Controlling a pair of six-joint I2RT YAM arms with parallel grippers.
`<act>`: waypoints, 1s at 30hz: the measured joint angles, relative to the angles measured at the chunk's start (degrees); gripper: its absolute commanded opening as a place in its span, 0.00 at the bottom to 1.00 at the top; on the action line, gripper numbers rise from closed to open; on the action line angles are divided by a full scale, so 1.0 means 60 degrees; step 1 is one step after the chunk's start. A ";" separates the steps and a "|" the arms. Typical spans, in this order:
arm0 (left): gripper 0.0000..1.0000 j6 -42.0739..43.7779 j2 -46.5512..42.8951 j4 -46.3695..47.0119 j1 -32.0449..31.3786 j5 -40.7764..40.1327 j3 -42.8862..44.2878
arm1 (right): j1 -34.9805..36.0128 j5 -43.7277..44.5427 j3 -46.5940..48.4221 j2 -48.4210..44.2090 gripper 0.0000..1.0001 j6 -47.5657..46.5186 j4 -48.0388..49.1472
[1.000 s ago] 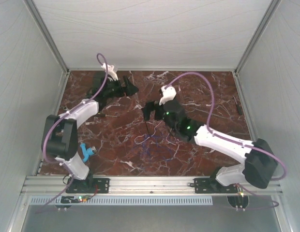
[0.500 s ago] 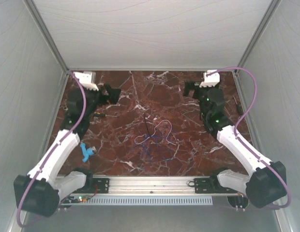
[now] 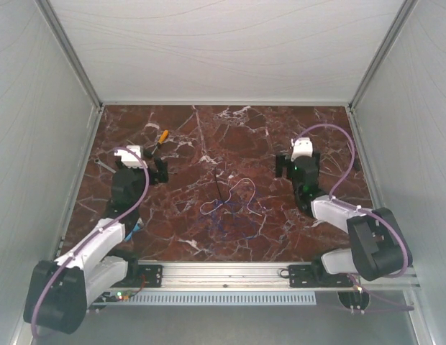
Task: Zip-tie the wires
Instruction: Reset both arms
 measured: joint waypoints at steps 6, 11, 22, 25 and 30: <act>0.99 0.0353 0.1045 0.1843 0.0000 -0.0499 -0.0801 | -0.0659 -0.0022 -0.1985 0.0208 0.98 -0.0022 0.1585; 0.99 0.0852 0.2798 0.3450 0.0000 -0.0557 -0.1592 | -0.1140 -0.0393 -0.2229 0.0820 0.98 -0.0208 0.2779; 0.99 0.1898 0.5169 0.8440 0.0401 0.0543 -0.2375 | -0.2368 -0.2197 -0.2954 0.2109 0.98 0.0004 0.5625; 1.00 0.1690 0.5941 0.8896 0.1191 0.1246 -0.2448 | -0.2412 -0.2728 -0.2641 0.2109 0.98 0.0004 0.5614; 1.00 0.1024 0.5960 0.7814 0.2375 0.2656 -0.1078 | -0.2667 -0.3450 -0.2295 0.2109 0.98 0.0022 0.5348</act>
